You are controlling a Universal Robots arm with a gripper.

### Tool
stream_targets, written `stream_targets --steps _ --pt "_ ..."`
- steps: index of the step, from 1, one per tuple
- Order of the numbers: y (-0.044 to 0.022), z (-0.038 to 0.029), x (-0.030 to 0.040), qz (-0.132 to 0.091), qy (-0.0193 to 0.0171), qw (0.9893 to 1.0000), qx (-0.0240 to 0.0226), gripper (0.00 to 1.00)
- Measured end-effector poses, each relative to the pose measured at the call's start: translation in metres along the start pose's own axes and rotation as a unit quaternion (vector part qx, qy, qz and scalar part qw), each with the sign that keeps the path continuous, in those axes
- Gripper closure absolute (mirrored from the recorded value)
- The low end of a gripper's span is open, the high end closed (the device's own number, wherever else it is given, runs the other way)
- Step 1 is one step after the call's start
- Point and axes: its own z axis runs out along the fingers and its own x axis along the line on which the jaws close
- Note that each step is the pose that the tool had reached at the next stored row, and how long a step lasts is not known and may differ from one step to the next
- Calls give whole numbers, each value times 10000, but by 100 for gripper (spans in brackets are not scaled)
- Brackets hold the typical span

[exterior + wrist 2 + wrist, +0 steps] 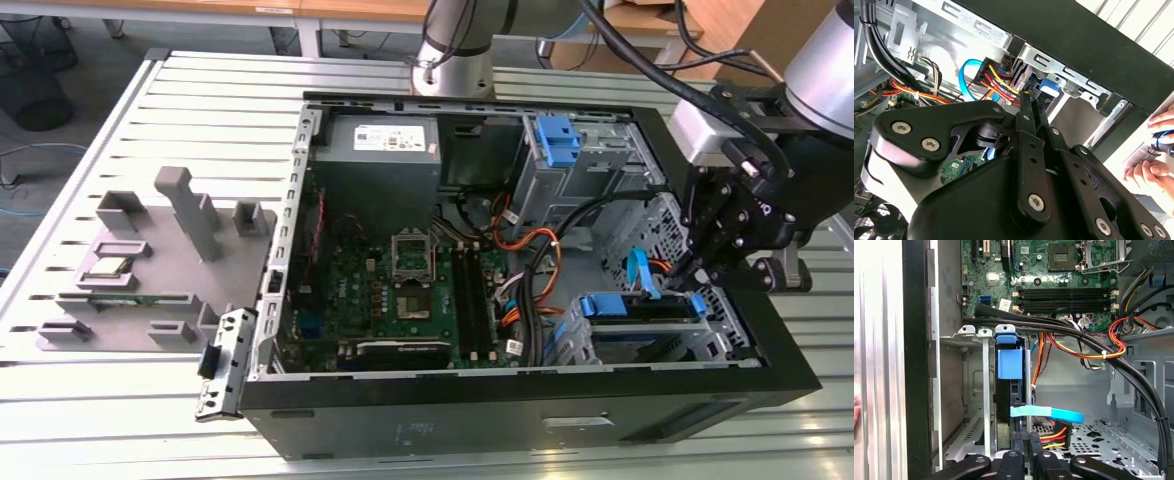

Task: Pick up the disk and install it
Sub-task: 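Insert the second disk wire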

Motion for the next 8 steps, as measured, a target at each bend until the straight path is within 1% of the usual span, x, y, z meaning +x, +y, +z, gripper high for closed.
stream_targets --steps 3,8 --pt "11 2 2 -11 -1 10000 23 84" --pt "27 2 5 -20 -1 10000 38 84"
